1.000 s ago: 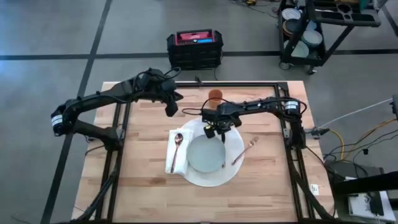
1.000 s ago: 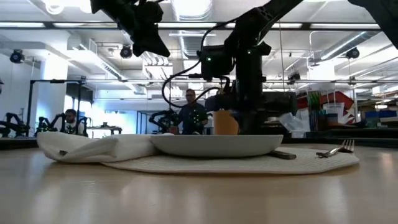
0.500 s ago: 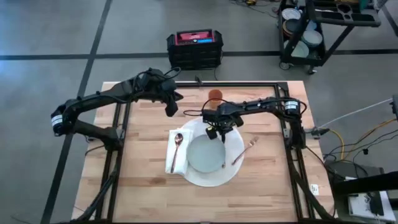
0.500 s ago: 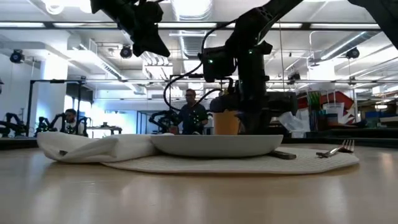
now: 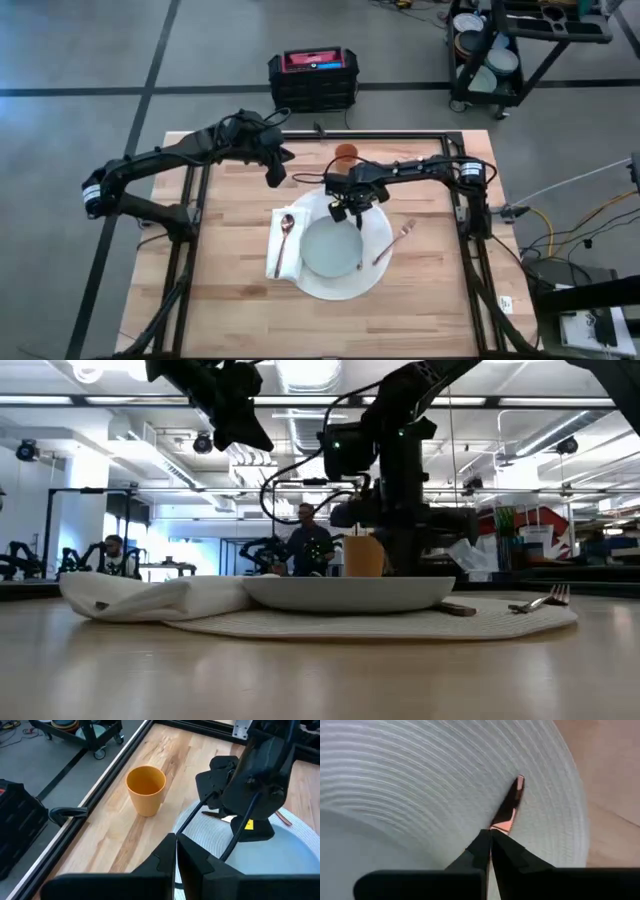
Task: Set table place
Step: Adjust the gold knife on the white mat
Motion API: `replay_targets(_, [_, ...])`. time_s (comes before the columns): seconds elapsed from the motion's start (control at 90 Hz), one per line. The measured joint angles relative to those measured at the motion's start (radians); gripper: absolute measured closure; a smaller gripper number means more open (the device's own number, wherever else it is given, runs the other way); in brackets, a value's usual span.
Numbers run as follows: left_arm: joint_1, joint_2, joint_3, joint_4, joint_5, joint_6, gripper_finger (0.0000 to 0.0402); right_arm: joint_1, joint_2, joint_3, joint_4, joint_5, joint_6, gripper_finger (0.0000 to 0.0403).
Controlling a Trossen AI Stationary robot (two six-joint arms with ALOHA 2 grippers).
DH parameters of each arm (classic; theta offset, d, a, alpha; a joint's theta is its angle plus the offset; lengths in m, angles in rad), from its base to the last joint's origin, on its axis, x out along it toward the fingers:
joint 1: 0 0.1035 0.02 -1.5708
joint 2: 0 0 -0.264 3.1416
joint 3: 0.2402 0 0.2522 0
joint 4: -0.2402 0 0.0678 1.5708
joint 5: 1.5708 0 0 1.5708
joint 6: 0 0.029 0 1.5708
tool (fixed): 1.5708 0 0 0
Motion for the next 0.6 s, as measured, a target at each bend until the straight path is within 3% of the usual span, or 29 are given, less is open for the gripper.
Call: replay_targets(0.6, [0.000,0.000,0.000,0.000,0.000,0.000,0.0402,0.009,0.044,-0.006,0.057,-0.030,0.006,0.0403])
